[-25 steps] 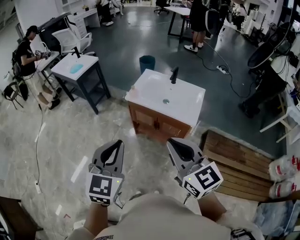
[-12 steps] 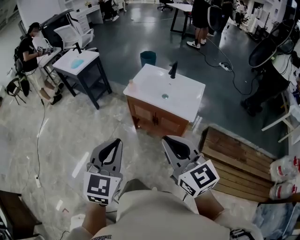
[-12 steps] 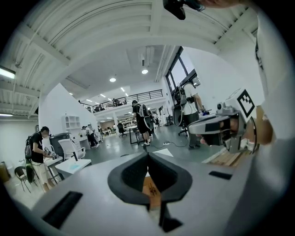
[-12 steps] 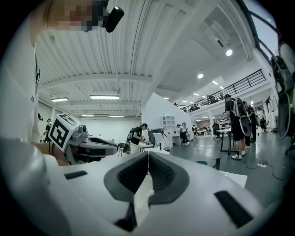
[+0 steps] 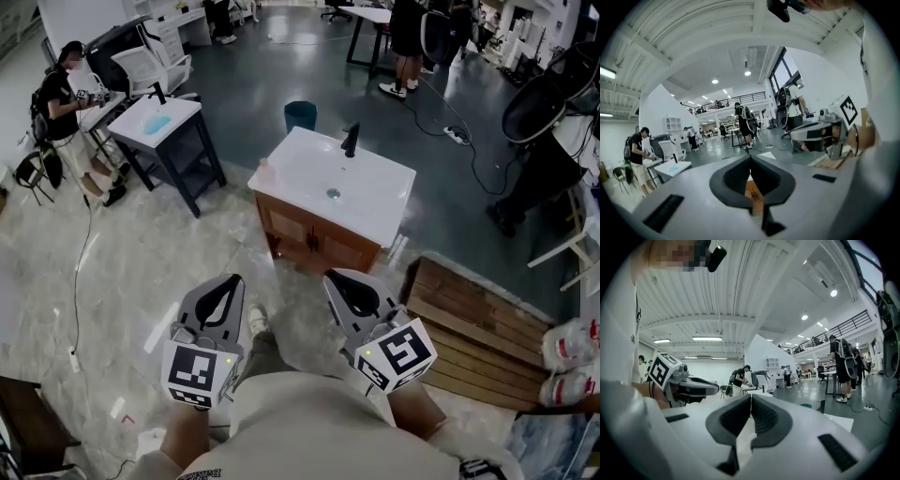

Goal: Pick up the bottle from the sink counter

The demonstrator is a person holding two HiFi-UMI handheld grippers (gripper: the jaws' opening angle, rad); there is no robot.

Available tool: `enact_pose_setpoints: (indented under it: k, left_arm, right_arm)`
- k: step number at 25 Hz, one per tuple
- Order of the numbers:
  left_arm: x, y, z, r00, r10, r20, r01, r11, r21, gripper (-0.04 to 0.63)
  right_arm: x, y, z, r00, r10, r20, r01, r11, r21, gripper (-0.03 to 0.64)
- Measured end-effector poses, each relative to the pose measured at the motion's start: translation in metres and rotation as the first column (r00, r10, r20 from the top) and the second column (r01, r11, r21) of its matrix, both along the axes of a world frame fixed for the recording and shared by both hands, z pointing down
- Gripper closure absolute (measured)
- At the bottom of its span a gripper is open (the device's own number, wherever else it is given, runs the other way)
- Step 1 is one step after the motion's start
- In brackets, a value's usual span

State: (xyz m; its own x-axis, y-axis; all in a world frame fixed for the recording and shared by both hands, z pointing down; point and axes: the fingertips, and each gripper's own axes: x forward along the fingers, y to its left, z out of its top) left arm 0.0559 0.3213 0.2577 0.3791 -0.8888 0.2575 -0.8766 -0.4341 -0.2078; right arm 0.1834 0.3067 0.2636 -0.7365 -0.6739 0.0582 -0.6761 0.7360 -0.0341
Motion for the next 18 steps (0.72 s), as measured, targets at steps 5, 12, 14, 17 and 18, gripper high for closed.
enact_pose_setpoints:
  k: [5,12,14,17,18]
  left_arm:
    - [-0.009,-0.022,0.007,1.0,-0.001,-0.007,0.001,1.0,0.022,0.589]
    - [-0.031,-0.073,0.02,1.0,0.013,-0.007,-0.013,1.0,0.013,0.589]
    - [-0.04,-0.091,0.022,0.999,0.024,-0.026,-0.024,1.0,0.002,0.589]
    - [-0.055,-0.116,0.019,0.996,0.044,-0.081,-0.045,0.999,-0.01,0.589]
    - [-0.061,-0.127,0.017,0.995,0.049,-0.087,-0.05,0.999,-0.01,0.589]
  right_arm:
    - [-0.01,-0.021,0.017,1.0,0.002,-0.018,-0.002,1.0,-0.018,0.618]
    - [-0.034,-0.07,0.025,0.999,0.009,-0.038,-0.01,1.0,-0.023,0.618]
    - [-0.043,-0.087,0.025,0.999,0.015,-0.044,-0.016,1.0,-0.022,0.618]
    - [-0.059,-0.115,0.028,0.998,0.029,-0.057,-0.031,0.999,-0.031,0.62]
    - [-0.065,-0.126,0.028,0.998,0.034,-0.061,-0.036,0.999,-0.036,0.62]
